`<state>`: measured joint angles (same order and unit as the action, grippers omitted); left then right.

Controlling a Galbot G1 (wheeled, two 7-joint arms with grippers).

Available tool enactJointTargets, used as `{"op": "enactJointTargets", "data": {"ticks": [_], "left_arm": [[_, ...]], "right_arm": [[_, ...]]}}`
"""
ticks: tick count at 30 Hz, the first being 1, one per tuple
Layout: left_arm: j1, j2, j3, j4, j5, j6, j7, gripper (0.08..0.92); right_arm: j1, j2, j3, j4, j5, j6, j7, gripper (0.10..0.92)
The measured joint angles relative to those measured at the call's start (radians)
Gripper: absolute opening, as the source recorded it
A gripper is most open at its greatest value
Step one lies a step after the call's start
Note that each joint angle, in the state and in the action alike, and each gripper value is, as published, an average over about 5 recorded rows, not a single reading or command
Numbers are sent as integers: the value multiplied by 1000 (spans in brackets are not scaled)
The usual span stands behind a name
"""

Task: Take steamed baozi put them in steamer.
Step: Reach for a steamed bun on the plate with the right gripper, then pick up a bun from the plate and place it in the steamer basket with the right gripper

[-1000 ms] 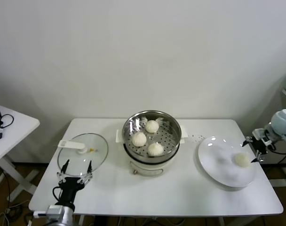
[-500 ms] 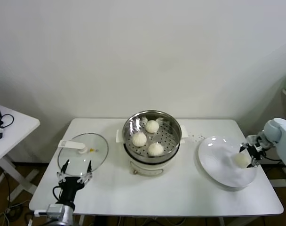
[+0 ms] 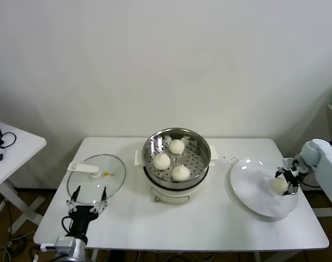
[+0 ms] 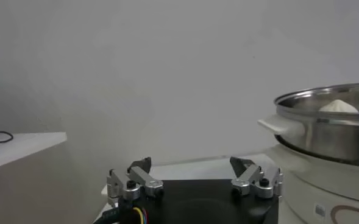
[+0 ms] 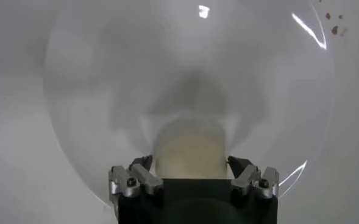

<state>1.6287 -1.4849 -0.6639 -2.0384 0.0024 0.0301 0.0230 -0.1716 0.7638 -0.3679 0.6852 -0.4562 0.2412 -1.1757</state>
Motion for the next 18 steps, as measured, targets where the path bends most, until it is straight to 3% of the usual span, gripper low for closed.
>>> {"op": "enactJointTargets", "data": {"ticks": [7,18], "left_arm": [[1,-1,0,0,0,0,0,823],[3,-1,-4,-3,1,-1,0,823]], "right_arm": [[3,10,7,-15,-6,-1,-2,820],[16,5,4,-21,-2,-3,-11,683]]}}
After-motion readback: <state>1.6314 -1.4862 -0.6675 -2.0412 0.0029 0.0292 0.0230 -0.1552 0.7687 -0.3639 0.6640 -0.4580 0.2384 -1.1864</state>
